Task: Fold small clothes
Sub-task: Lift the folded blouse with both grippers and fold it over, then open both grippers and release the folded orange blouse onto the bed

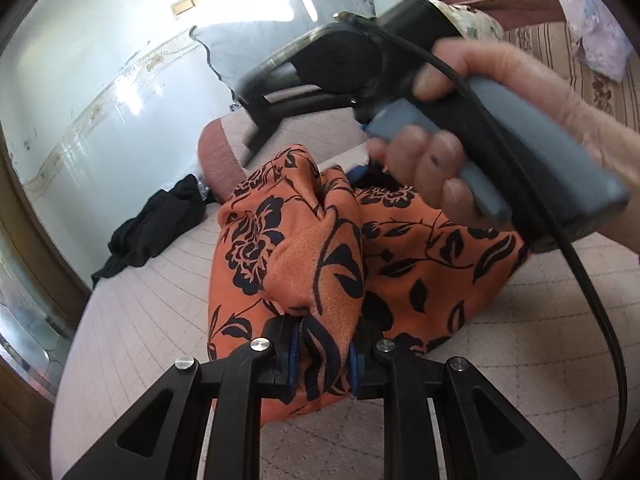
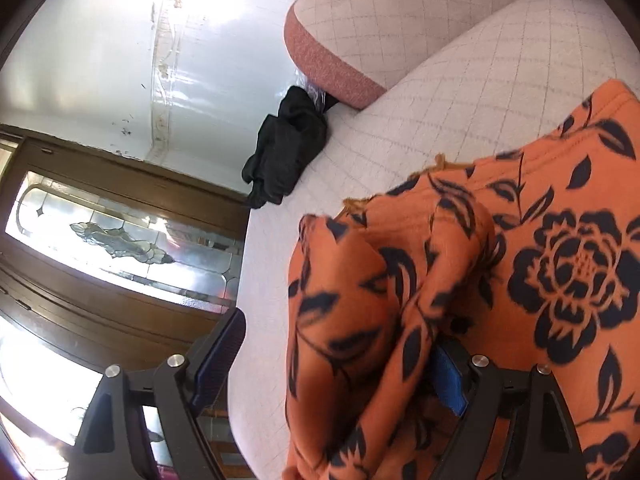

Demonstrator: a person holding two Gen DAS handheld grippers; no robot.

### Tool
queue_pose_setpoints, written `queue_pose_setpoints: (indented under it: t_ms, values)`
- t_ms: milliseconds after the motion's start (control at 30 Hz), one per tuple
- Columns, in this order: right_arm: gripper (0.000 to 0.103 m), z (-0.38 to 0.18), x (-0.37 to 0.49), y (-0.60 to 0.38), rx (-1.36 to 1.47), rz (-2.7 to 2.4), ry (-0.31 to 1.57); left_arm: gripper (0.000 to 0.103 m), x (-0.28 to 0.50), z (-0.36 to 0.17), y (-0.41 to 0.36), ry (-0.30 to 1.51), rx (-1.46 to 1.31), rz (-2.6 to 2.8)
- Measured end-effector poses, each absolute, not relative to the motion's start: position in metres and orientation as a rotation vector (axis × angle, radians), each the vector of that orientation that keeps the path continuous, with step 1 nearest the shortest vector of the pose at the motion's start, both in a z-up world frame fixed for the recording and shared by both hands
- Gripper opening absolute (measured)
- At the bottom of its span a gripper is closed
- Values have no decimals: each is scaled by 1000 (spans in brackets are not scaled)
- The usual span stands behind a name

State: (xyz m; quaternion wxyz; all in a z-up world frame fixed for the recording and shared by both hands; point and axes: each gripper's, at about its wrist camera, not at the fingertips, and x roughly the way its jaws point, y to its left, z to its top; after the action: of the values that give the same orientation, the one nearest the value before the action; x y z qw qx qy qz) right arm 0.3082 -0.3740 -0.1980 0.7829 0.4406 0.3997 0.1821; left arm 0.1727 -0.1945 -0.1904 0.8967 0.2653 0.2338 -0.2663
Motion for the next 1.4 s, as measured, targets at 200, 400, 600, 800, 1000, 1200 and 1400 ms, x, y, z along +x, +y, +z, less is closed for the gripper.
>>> queue_pose_setpoints:
  t_ms: [200,400,600,800,1000,1200,1400]
  values:
    - [17,-183,306,-389,800,332,831,19,188,-159,-209,569,431,-672]
    - [16,-169,294,-450,831,243,725,19,199,-134,-273,604,356,-856]
    - [16,-195,293,-520,862,128,738,28,211,-162,-329,744,329,-959]
    - [20,-240,292,-558,980,-5,832,72,196,-141,-288,695,345,-976]
    - [20,-186,269,-536,916,39,742,86,210,-117,-211,552,328,-760]
    - [20,-156,238,-451,726,111,832,86,257,-157,-179,757,228,-607]
    - [16,-208,194,-425,610,-134,1030,86,263,-195,-187,912,318,-566]
